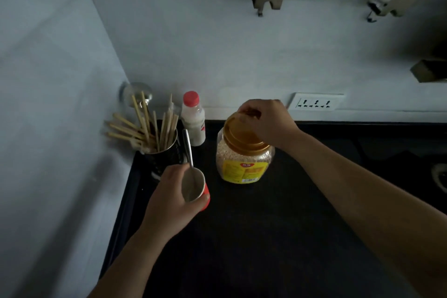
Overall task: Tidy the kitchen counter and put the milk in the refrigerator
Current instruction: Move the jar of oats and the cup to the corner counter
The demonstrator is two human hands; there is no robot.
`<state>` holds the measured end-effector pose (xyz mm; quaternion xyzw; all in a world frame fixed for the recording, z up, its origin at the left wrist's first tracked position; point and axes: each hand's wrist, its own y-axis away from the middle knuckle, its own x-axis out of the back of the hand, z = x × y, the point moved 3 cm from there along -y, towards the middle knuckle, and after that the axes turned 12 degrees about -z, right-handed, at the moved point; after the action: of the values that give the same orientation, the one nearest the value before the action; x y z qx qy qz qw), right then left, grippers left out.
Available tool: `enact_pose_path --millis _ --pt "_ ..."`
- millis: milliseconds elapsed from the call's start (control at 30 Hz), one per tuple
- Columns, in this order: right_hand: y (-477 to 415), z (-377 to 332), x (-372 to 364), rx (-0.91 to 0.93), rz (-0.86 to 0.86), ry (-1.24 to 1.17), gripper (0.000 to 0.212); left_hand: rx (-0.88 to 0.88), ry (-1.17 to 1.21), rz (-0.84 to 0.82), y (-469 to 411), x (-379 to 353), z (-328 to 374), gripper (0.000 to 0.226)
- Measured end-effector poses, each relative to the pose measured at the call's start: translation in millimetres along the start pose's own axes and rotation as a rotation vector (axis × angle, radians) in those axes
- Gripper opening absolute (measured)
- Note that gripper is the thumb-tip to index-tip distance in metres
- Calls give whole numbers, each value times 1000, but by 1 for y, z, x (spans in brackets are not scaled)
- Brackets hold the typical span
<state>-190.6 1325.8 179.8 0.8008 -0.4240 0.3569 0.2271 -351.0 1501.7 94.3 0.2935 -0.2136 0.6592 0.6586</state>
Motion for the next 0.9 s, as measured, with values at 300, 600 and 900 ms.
enact_pose_path --millis 300,600,900 --pt "-74 12 7 -12 -9 67 16 54 36 5 -34 2 -23 61" --pt "-95 10 -6 63 -13 68 15 22 -33 8 -44 -5 -27 66" --pt "-16 63 -52 -40 247 -28 56 -6 -84 -10 -54 -10 -25 62"
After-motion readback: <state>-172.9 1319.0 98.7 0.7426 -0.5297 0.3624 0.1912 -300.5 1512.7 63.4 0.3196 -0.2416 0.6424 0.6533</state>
